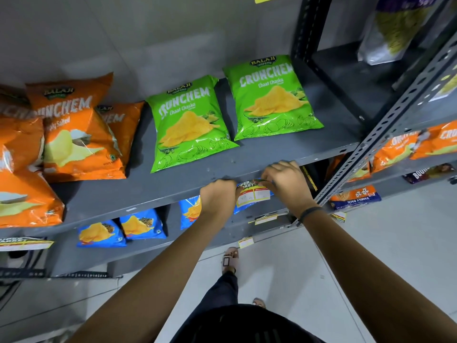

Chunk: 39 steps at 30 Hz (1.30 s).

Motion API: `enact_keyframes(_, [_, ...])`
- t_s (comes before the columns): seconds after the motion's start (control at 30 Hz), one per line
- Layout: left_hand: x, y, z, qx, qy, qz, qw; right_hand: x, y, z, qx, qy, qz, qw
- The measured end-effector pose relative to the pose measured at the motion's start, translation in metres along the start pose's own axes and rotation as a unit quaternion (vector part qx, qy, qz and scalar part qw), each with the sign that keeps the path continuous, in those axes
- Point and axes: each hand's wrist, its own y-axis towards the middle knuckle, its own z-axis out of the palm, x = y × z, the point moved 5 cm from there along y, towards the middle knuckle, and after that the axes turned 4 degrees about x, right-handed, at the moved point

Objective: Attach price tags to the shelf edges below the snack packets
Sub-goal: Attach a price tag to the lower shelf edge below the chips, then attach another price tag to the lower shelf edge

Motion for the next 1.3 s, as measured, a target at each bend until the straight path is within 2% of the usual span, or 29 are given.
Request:
enact_keyframes(0.07, [-0.001,-0.003,-0.005,0.019,0.021,-0.017,0.999,-0.001,0.002,0.0,-0.001,0.001,0.009,1.0])
enact_keyframes(0.2, [0.002,-0.004,-0.002,0.002,0.048,-0.033,0.998,-0.003,0.001,-0.001,0.004,0.04,0.017,0.999])
enact_keyframes(0.27, [0.0,-0.006,-0.007,0.003,0.012,-0.012,1.0,-0.006,0.001,-0.003,-0.002,0.078,0.023,0.997])
enact_keyframes(0.33, [0.0,-0.002,-0.007,-0.038,-0.006,-0.002,0.999,-0.009,0.002,-0.004,-0.006,0.121,0.039,0.992])
enact_keyframes(0.4, [0.001,-0.001,-0.01,-0.046,-0.001,-0.001,0.999,-0.01,0.003,-0.005,-0.008,0.141,0.045,0.989])
enact_keyframes(0.63, [-0.005,0.0,-0.016,-0.035,0.016,-0.009,0.999,-0.01,0.004,-0.005,0.0,0.163,0.074,0.984])
enact_keyframes(0.87, [-0.004,0.018,-0.029,-0.004,-0.008,-0.072,0.997,-0.007,0.004,-0.005,0.004,0.173,0.128,0.977])
enact_keyframes(1.1, [0.001,0.004,-0.03,-0.017,-0.017,-0.045,0.999,0.02,-0.01,-0.011,-0.066,0.12,0.141,0.981])
enact_keyframes(1.2, [0.031,-0.012,-0.035,-0.019,-0.06,-0.029,0.998,0.044,-0.013,-0.005,-0.088,0.148,0.155,0.973])
enact_keyframes(1.3, [0.083,-0.041,-0.037,-0.027,-0.165,-0.042,0.985,0.08,-0.007,0.009,-0.096,0.195,0.151,0.964])
